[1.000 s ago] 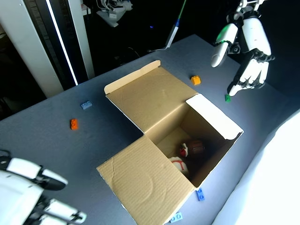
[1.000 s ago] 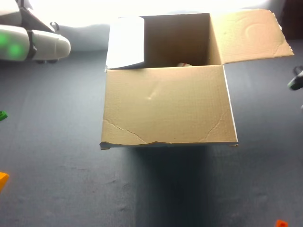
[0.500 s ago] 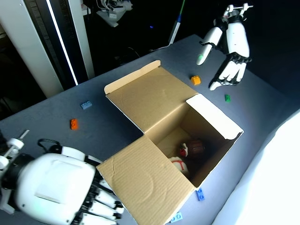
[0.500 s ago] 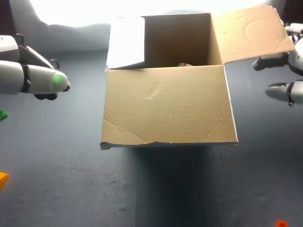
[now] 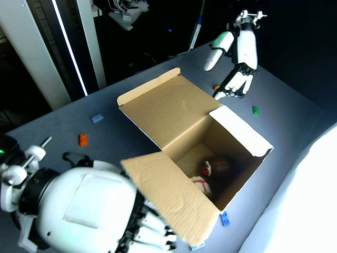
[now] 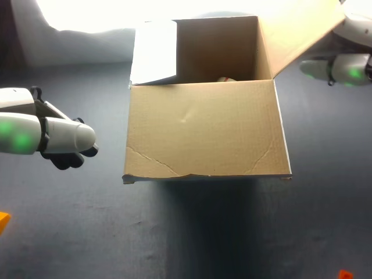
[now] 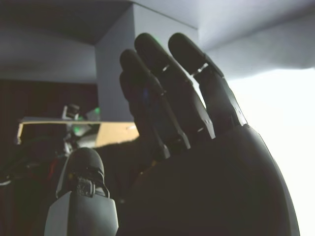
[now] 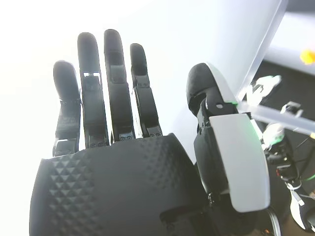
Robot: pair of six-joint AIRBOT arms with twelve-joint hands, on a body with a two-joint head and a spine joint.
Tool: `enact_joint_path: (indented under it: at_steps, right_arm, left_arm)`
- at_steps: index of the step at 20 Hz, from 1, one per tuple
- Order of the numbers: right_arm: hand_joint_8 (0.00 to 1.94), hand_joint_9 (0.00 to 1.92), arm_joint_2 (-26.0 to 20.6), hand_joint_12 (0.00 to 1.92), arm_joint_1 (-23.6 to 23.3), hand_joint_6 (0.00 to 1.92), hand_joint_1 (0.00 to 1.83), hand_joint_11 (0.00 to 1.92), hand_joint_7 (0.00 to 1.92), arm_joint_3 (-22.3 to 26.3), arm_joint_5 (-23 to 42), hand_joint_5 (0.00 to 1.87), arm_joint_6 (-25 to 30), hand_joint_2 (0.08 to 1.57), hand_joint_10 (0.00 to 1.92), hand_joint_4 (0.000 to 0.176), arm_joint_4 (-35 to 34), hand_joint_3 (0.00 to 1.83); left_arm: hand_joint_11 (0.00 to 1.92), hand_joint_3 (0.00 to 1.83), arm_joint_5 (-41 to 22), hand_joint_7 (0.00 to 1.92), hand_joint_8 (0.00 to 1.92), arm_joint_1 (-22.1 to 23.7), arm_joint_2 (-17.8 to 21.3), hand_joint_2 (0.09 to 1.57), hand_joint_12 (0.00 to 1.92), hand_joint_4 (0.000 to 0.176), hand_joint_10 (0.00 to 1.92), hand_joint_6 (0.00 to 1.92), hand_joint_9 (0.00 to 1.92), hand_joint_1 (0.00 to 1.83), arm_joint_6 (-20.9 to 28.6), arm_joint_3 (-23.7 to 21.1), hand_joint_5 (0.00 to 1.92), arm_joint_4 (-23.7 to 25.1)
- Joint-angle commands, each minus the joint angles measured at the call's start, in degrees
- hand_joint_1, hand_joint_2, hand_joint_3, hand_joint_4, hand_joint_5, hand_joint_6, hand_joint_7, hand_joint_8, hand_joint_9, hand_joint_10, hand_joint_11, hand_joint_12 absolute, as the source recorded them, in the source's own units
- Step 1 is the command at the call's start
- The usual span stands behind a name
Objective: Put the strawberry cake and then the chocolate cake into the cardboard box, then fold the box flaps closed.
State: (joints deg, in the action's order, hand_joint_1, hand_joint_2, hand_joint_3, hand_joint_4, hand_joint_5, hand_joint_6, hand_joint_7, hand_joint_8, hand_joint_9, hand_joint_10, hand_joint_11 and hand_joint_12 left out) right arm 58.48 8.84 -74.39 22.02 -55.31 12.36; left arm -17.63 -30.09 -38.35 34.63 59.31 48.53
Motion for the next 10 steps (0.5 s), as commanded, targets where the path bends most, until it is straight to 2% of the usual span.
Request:
enact_joint_path:
  at_steps: [1,5,10]
  right_arm:
    - [0.00,0.39,-0.49,1.84,-1.20,0.34,0.22,0.05,0.65,-0.39,5.42,0.41,0.17,1.35,0.99,0.000,-0.56,0.00]
    - [0.00,0.38,1.50,1.82,-5.67,0.35,0.23,0.05,0.64,-0.36,1.12,0.39,0.87,1.35,0.98,0.000,-0.50,0.00]
    - [0.00,0.37,2.69,1.81,-9.35,0.34,0.22,0.06,0.63,0.16,-3.37,0.40,3.83,1.35,0.97,0.000,-0.50,0.00]
  left_arm:
    - [0.40,0.00,-3.33,0.99,0.01,0.49,0.73,1.15,1.32,0.000,0.50,0.00,0.81,0.15,0.47,0.03,0.82,-2.35]
    - [0.39,0.00,-3.04,0.97,0.00,0.65,0.69,1.17,1.35,0.000,0.56,0.00,0.77,0.12,0.47,-0.98,0.80,-4.90]
    - [0.38,0.00,-2.85,0.97,0.00,0.62,0.89,1.16,1.36,0.000,0.60,0.00,0.75,0.13,0.46,-1.90,0.81,-4.90]
